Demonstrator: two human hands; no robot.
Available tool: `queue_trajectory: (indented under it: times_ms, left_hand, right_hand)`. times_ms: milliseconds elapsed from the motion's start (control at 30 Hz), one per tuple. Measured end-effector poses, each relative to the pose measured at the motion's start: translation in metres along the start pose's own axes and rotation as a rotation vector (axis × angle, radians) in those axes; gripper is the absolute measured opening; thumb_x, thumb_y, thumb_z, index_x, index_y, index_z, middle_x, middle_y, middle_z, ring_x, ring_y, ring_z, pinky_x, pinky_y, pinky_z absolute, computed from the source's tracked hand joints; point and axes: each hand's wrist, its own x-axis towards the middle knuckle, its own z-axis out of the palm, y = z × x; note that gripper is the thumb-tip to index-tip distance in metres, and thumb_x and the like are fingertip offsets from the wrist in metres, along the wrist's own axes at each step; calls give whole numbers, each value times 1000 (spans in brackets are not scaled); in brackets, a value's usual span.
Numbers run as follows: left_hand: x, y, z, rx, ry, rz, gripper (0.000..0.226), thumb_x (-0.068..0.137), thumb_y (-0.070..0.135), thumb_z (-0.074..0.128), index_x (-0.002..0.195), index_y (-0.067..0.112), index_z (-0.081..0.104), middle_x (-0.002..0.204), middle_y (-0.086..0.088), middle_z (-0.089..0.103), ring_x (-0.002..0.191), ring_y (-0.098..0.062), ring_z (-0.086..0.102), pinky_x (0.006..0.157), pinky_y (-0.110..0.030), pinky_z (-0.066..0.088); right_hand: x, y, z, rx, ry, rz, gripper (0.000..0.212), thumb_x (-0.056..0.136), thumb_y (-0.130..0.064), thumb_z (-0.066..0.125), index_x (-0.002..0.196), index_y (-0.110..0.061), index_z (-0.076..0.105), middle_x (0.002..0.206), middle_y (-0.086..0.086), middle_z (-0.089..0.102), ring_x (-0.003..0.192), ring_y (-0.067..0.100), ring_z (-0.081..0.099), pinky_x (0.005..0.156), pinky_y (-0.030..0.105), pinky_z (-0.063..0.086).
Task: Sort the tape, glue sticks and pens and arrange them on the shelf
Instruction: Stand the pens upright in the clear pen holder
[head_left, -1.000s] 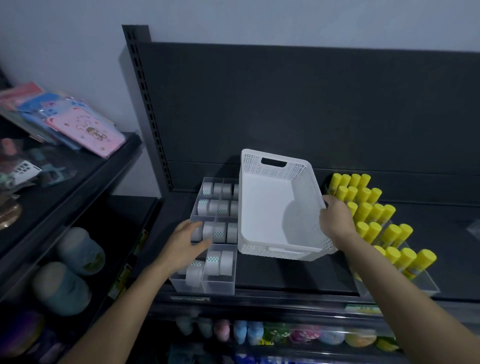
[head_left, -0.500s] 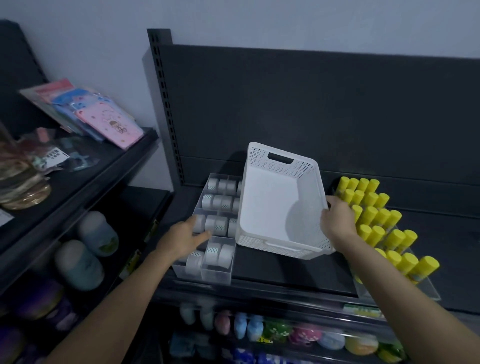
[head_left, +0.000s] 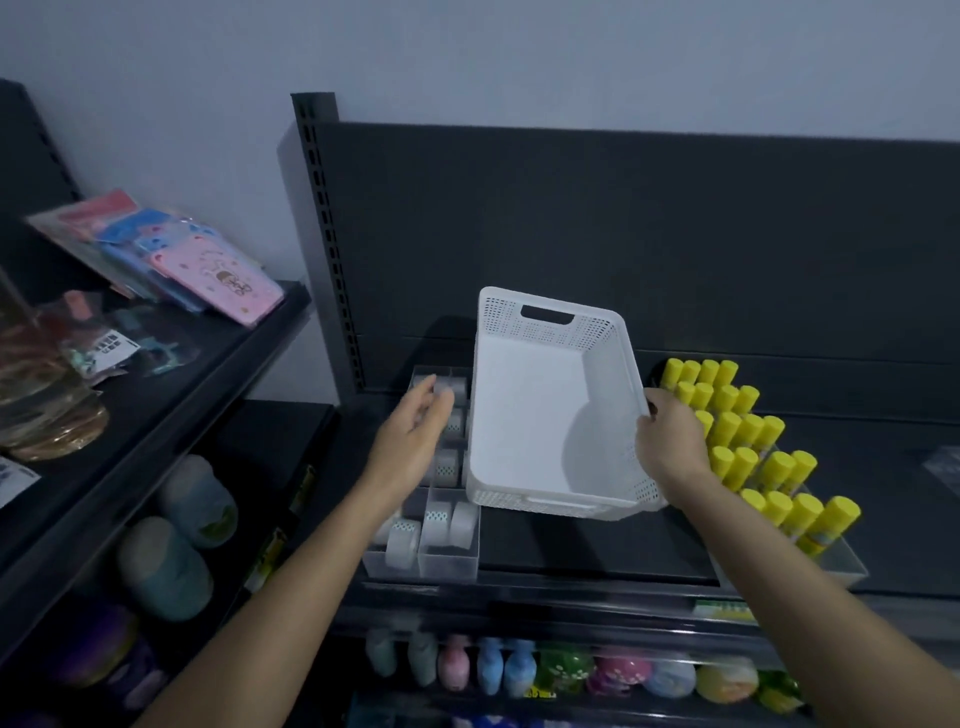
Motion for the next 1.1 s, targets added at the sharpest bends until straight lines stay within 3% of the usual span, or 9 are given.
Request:
queue_trajectory:
  times_ms: [100, 233, 333, 433, 533, 700, 867, 1000, 1100]
  left_hand:
    - [-1, 20, 15, -109, -149, 17, 61, 82, 63, 54, 138, 40, 44, 128, 21, 57, 116, -3, 56, 97, -29, 46]
    - [0, 28, 42, -112, -211, 125, 35, 91, 24, 57, 116, 48, 57, 104, 25, 69, 93, 1, 67, 67, -11, 50]
    - [0, 34, 62, -137, -270, 159, 38, 93, 15, 54, 121, 42, 58, 108, 23, 69, 96, 1, 66, 70, -14, 52]
    - [1, 40, 87, -159, -327, 177, 40, 94, 14, 53, 130, 31, 57, 113, 19, 68, 102, -3, 65, 79, -21, 53]
    - [-4, 52, 116, -163, -383, 207, 38, 94, 17, 53, 128, 33, 58, 114, 19, 68, 103, -3, 65, 84, -29, 52]
    - [-17, 78, 171, -198, -470, 252, 32, 93, 26, 53, 121, 39, 61, 114, 19, 68, 102, -2, 65, 80, -26, 49]
    - [-33, 107, 251, -231, -517, 273, 27, 94, 28, 53, 118, 37, 63, 111, 18, 69, 101, -4, 66, 82, -29, 52]
    - [-53, 130, 331, -277, -553, 276, 27, 98, 19, 51, 115, 35, 64, 109, 17, 71, 99, -5, 68, 74, -18, 52]
    - [-71, 139, 392, -290, -584, 269, 28, 98, 14, 50, 108, 35, 65, 108, 17, 71, 99, -5, 67, 74, -16, 52]
  right_hand:
    - [-9, -5, -7, 8, 48, -17, 37, 84, 4, 36, 104, -14, 63, 74, -8, 57, 65, 9, 50, 48, 23, 32]
    - [-20, -2, -30, 2, 137, 20, 36, 88, 2, 38, 114, -11, 60, 69, -11, 54, 61, 13, 51, 47, 24, 31]
    - [-31, 7, -54, -37, 193, 67, 37, 91, -2, 39, 122, -11, 57, 77, 0, 59, 68, 22, 55, 52, 27, 34]
    - [-44, 22, -79, -81, 257, 127, 34, 89, -4, 41, 113, -14, 62, 86, 8, 61, 78, 29, 54, 64, 31, 36]
    - [-52, 39, -108, -40, 301, 183, 33, 87, -4, 39, 105, -14, 65, 81, 2, 60, 65, 16, 49, 53, 26, 33]
    - [-59, 71, -159, 44, 372, 194, 31, 89, -6, 39, 103, -17, 65, 89, 0, 66, 77, 19, 59, 56, 27, 40]
    - [-55, 120, -227, 16, 440, 211, 26, 87, -4, 39, 80, -19, 60, 66, -5, 55, 56, 12, 45, 46, 26, 29]
    - [-52, 169, -288, 21, 453, 232, 32, 87, -4, 38, 91, -26, 61, 77, -4, 65, 58, 11, 52, 45, 23, 32]
    - [-54, 213, -330, 29, 477, 268, 31, 86, -3, 37, 88, -20, 63, 70, -2, 61, 54, 14, 47, 46, 24, 31]
